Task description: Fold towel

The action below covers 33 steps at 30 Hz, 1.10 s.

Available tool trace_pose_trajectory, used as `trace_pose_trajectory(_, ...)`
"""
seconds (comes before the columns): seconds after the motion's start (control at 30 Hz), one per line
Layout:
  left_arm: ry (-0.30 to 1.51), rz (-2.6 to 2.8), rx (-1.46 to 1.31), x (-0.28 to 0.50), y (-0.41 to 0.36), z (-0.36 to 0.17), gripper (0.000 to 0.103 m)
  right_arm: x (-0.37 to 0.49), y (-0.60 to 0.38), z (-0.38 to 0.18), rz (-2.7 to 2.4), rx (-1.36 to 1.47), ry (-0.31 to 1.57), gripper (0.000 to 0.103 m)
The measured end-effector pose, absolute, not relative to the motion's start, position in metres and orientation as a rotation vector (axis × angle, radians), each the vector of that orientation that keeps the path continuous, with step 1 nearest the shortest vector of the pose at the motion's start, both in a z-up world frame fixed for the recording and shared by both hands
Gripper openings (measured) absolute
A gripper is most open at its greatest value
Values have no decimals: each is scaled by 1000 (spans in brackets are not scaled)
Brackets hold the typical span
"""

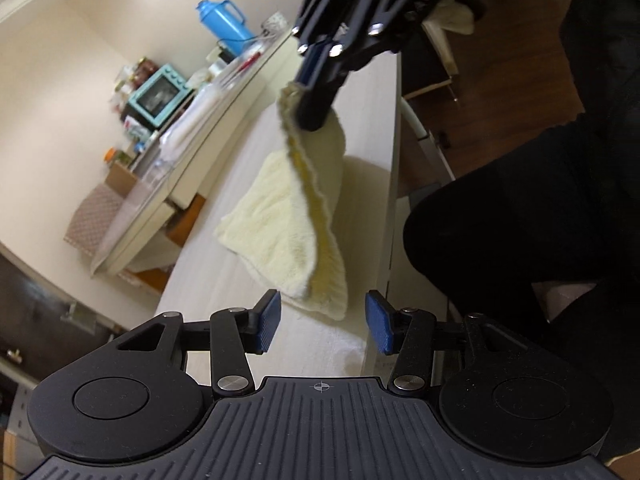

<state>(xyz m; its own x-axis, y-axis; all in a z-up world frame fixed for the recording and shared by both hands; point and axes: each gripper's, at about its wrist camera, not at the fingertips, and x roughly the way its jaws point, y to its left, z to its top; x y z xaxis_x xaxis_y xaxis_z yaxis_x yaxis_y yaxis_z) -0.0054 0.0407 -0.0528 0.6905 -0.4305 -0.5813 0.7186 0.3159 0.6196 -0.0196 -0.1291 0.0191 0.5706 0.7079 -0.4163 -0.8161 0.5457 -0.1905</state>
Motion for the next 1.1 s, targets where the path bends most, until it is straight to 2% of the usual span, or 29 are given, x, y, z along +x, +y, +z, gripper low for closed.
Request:
trace_pose_trajectory(0.13, 295, -753, 1014, -2, 34, -59, 51, -16, -131, 21, 932, -370, 310, 12)
trace_pose_trajectory(0.23, 273, -755, 1030, 4, 28, -63, 47, -21, -136, 19, 934, -364, 317, 12)
trace_pose_trajectory(0.27, 270, -757, 1042, 7, 25, -64, 35, -22, -137, 19, 932, -361, 321, 12)
trace_pose_trajectory(0.3, 285, -764, 1047, 10, 24, -64, 19, -23, -137, 18, 930, -360, 325, 12)
trace_pose_trajectory(0.33, 303, -774, 1050, 12, 23, -64, 11, -22, -139, 17, 930, -356, 330, 12)
trace_pose_trajectory(0.6, 382, -806, 1065, 9, 30, -32, 10, -28, -145, 10, 991, -355, 397, 10)
trace_pose_trajectory(0.73, 421, -838, 1018, 32, 27, -6, 10, -25, -161, 14, 1022, -257, 427, 10)
trace_pose_trajectory(0.9, 431, -853, 997, 72, 12, 17, 10, 12, -189, 28, 973, -83, 442, 10)
trace_pose_trajectory(1.1, 476, -834, 1002, 140, -23, 18, 10, 79, -218, 28, 873, 44, 491, 10)
